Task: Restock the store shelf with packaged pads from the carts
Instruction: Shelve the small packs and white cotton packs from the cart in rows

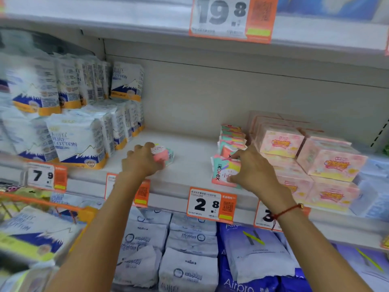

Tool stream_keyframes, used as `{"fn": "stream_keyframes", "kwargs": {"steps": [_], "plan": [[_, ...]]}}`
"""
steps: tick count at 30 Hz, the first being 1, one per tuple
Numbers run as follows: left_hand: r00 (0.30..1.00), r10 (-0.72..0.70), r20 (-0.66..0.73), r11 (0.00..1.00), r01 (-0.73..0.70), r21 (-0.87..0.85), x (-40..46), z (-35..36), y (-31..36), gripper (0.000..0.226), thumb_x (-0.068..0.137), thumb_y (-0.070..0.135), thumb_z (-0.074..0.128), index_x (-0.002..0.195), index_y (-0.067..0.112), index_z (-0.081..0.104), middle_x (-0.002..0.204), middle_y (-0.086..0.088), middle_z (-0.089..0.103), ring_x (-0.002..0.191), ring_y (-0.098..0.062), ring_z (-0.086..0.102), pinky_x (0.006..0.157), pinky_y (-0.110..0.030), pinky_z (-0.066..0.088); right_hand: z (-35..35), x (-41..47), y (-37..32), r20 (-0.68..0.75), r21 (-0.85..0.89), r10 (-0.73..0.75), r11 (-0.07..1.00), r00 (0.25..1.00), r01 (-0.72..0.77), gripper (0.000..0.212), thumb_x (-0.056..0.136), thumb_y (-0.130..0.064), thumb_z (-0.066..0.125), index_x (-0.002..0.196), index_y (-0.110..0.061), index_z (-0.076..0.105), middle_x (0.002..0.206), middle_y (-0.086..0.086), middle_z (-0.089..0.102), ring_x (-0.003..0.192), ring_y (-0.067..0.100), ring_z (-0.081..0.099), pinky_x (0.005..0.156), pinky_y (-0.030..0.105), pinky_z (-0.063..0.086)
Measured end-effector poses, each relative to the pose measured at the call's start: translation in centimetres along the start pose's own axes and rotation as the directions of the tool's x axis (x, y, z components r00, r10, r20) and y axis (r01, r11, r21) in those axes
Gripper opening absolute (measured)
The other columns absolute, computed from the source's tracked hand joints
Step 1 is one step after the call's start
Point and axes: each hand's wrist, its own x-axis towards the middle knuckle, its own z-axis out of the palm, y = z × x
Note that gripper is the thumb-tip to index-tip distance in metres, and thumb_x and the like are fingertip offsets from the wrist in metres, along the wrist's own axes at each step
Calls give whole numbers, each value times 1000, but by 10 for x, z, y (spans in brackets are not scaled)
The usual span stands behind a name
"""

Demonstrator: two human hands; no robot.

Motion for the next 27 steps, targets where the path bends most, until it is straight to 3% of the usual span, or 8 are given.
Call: {"fn": "stream_keyframes", "kwargs": {"steps": [3,6,11,15,20,24,27], "plan": [[993,69,-100,997,-73,-37,-12,6,-2,68,82,44,68,140,22,40,135,-15,47,122,-36,47,100,-43,42,-6,5,2,50,-84,-23,996,999,27,61,73,-30,77,127,-15,54,128,10,40,121,28,42,86,36,44],[987,154,-38,981,-158,-110,-19,-2,-2,72,77,39,74,139,22,41,135,-9,52,120,-30,51,95,-37,43,-6,5,2,44,-97,-25,995,999,29,59,76,-24,74,130,-14,51,129,11,40,123,28,38,84,36,44],[981,196,-11,947,-192,-259,-41,-5,14,72,72,33,80,134,21,46,134,-6,54,118,-25,53,96,-32,41,-2,-2,2,-39,-37,-51,998,998,49,55,76,-19,74,122,-23,44,124,6,49,110,27,51,67,31,38],[973,212,88,882,-152,-446,-60,1,27,80,55,40,81,127,19,52,130,-7,56,115,-24,54,101,-37,44,1,-6,3,-93,-103,-52,994,994,42,52,77,-23,74,122,-22,49,129,6,44,119,25,43,76,33,43],[974,222,43,859,-174,-481,-63,-2,34,61,71,22,81,125,15,52,127,-6,57,112,-22,55,97,-35,45,8,-11,8,-153,-100,-64,994,986,49,51,83,-24,67,131,-19,47,134,7,42,123,26,39,87,35,43],[978,204,53,699,-108,-707,-66,-17,41,48,80,17,75,123,10,56,115,0,60,105,-15,56,77,-17,44,11,-17,12,-191,-117,-108,989,976,86,51,87,-27,60,135,-18,47,133,8,45,120,26,41,90,36,42],[944,266,195,568,10,-823,-67,-28,49,26,89,25,63,113,14,63,110,-5,67,98,-14,62,90,-22,48,13,-19,14,-199,-165,-131,981,971,98,52,88,-30,58,137,-18,43,134,8,45,122,26,40,94,35,38]]}}
